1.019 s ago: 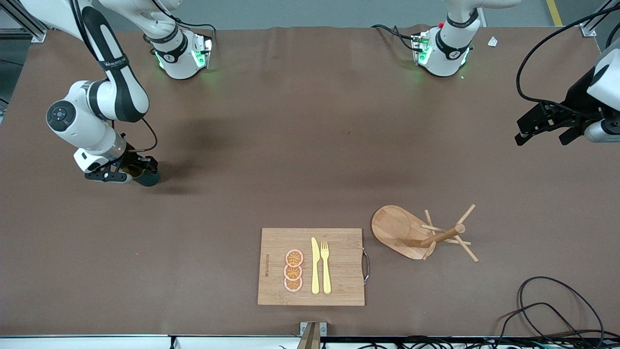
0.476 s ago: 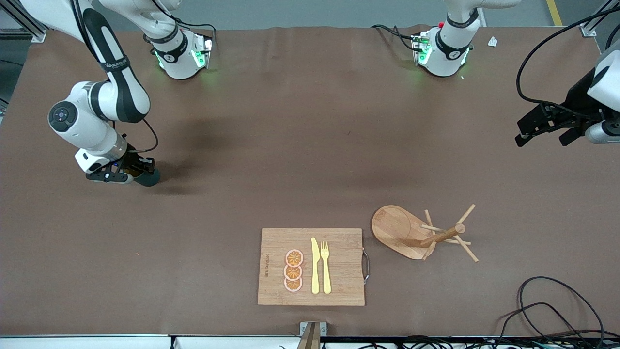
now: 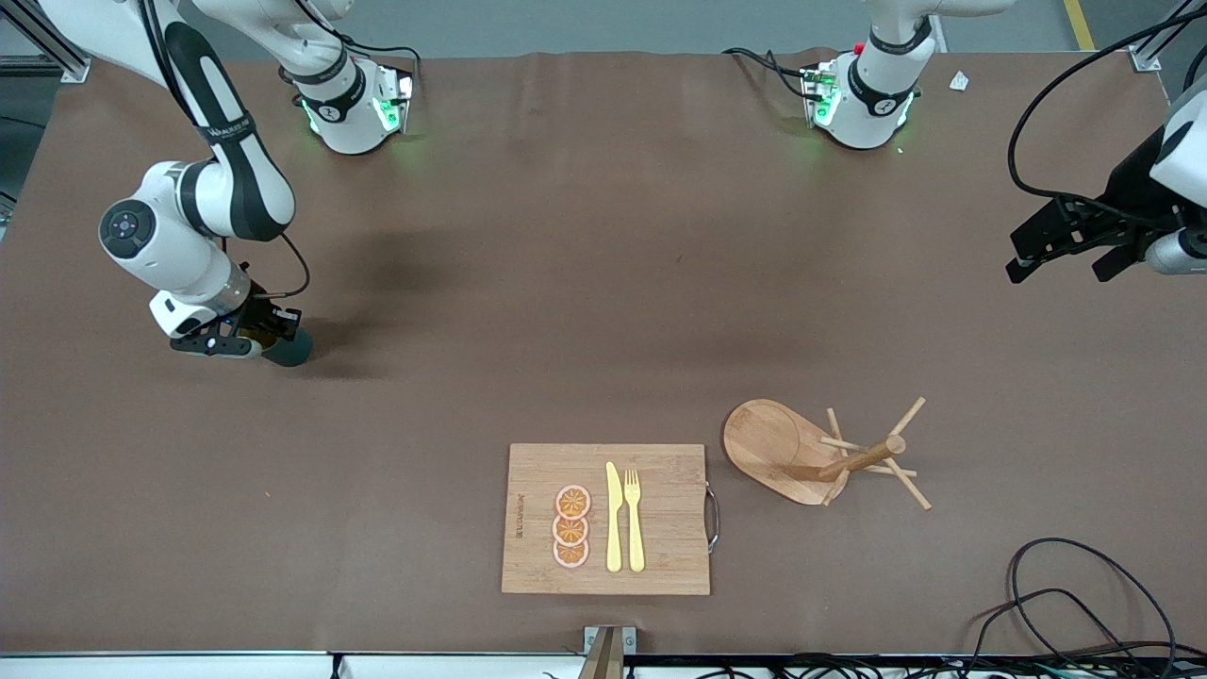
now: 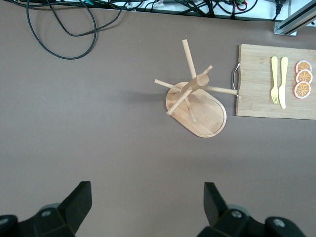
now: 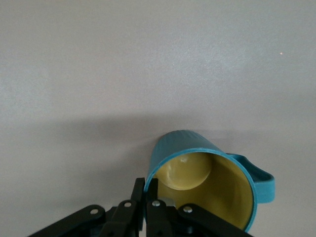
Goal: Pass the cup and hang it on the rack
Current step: 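Carry the teal mug with the right gripper toward the table middle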
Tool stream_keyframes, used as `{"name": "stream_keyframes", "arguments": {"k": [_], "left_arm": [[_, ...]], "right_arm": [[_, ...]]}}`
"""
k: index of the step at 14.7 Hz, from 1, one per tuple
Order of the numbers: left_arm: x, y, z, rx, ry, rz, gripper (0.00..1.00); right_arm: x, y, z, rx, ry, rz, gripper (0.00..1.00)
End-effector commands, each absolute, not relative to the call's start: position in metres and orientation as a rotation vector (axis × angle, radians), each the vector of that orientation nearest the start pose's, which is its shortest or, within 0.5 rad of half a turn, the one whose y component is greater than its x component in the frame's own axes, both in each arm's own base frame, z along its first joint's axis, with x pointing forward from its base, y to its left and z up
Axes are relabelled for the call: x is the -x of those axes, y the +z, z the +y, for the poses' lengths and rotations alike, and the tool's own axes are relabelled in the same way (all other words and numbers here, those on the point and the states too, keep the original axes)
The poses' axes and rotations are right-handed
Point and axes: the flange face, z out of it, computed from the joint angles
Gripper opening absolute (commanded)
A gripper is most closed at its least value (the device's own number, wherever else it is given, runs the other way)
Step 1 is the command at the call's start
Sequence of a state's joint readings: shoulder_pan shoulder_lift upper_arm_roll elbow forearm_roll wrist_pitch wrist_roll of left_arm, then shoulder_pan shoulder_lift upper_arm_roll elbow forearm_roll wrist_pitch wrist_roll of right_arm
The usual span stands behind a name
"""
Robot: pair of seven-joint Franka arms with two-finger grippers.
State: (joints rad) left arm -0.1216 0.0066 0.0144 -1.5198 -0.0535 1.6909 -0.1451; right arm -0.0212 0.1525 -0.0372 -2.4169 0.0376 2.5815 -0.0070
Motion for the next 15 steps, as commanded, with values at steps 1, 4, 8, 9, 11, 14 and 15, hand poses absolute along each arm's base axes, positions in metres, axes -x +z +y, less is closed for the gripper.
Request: {"name": "stream_keyframes", "arguments": {"k": [1,4,8,9,11,14,15], "left_arm": [[-0.560,0.666,-0.063,3.221,-0.274,-0.065,1.00],[-0.560,0.666,-0.063,3.221,-0.274,-0.065,1.00],[-0.560,0.666,-0.062,3.221,-0.274,-0.067,1.00],[-0.560,0.666,-0.061,3.219,-0.275,-0.065,1.00],[-0.563,0.662,-0.061,3.219,-0.267,-0.066,1.00],[-0.565,0.660,-0.061,3.209,-0.268,-0.065,1.00],[-0.566,0.659,-0.061,3.208,-0.269,-0.060,1.00]], "right_arm": [[-0.490,0.247,-0.024,3.113,0.001,0.139,0.00],[-0.489,0.272,-0.003,3.103,0.026,0.218,0.00],[-0.478,0.324,0.119,3.087,0.107,0.487,0.00],[-0.478,0.336,0.145,3.083,0.107,0.530,0.00],[-0.482,0.357,0.180,3.072,0.101,0.587,0.00],[-0.467,0.381,0.283,3.011,0.043,0.763,0.00],[-0.466,0.378,0.314,2.991,0.043,0.834,0.00]]}}
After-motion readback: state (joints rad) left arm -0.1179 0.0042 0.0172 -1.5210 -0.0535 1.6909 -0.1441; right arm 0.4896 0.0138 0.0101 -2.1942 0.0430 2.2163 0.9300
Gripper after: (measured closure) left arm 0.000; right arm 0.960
